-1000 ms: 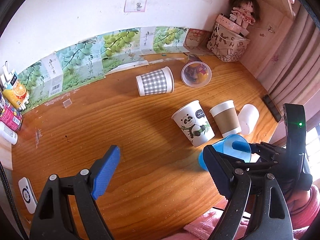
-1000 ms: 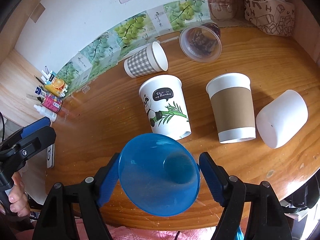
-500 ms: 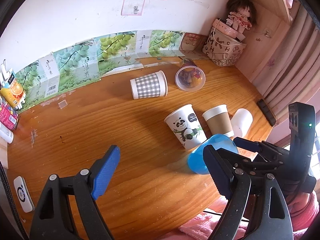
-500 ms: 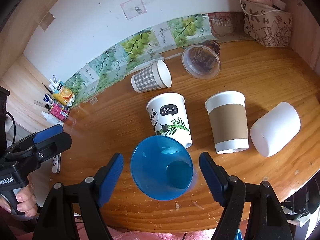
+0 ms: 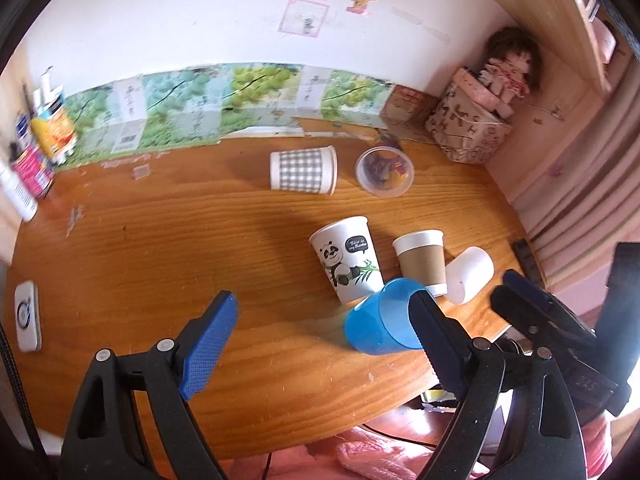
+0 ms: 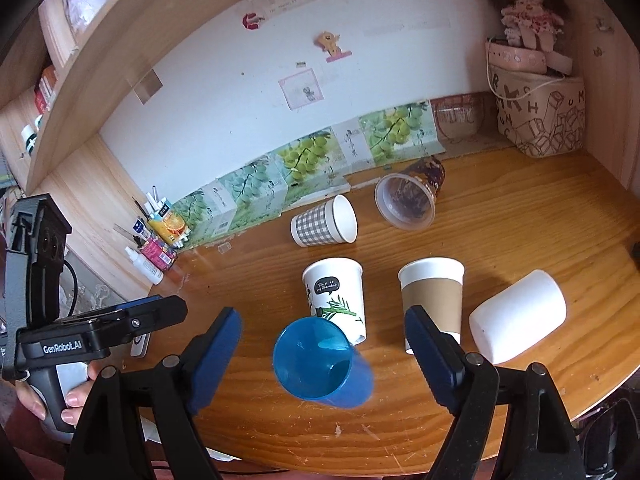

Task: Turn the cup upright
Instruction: 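Rotate the blue cup upright with the right tool, opening downward, then set the blue cup on the desk and open the right tool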

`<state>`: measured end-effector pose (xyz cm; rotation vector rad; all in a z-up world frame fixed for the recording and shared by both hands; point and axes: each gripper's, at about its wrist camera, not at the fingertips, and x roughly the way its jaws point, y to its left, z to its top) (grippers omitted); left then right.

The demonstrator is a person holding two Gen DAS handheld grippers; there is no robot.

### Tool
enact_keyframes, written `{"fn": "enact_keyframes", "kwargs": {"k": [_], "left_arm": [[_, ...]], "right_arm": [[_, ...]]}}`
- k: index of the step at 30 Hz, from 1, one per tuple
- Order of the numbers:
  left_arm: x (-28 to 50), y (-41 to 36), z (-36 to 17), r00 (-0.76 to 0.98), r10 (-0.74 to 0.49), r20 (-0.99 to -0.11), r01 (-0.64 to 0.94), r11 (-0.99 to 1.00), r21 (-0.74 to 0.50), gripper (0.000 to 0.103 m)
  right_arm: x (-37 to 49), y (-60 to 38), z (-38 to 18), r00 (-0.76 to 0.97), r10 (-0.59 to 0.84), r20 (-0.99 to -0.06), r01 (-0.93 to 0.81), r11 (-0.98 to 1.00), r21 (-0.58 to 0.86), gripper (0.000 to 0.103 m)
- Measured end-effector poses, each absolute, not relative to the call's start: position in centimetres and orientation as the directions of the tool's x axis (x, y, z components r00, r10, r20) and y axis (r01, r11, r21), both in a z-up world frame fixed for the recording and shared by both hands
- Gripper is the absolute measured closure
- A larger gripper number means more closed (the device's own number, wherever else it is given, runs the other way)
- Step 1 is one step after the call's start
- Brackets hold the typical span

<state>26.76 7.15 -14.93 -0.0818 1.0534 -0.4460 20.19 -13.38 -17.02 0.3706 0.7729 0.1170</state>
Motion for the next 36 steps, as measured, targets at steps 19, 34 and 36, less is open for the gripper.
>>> {"fn": "enact_keyframes", "kwargs": {"k": [19,34,36], "left_arm": [[15.9,2.1,-11.7,0.598,-0.225,-0.769,0.074,0.971,-0.227,0.004],[12.0,-0.6,-5.9,0.798,-0.120,-0.590,0.028,0.986,-0.164,0.003],[11.4,-0.6,-5.0,0.829,-0.111,-0.548,0.016,0.985,-0.174,0.002]], "right_arm": [[12.0,-21.1,-11.5,0.763,0.252,-0.595,-0.065,0.946,0.318,0.018],[8.0,-22.5,-6.5,0.832,0.233,-0.503,-0.098,0.955,0.279,0.000],[7.4,-22.2,-5.8,0.846,0.224,-0.485,-0.104,0.960,0.261,0.000]]}}
